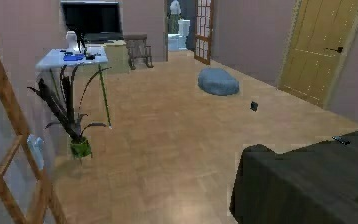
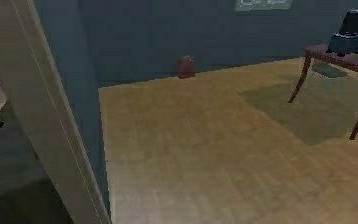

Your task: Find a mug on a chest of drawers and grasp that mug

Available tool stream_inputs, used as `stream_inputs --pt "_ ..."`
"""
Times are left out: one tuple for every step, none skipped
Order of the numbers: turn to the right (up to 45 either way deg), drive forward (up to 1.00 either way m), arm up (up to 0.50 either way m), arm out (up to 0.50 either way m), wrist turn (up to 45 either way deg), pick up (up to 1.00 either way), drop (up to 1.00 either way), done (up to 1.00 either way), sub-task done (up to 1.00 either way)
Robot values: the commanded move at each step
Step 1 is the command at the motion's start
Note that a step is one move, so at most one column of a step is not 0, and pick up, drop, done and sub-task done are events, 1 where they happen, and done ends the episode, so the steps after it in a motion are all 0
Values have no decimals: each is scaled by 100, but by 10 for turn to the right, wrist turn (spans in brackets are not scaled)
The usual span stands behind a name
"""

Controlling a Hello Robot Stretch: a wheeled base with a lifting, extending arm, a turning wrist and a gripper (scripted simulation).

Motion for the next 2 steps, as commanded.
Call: stream_inputs --pt "0 100 0 0 0 0 0 0 0" --pt "0 100 0 0 0 0 0 0 0"
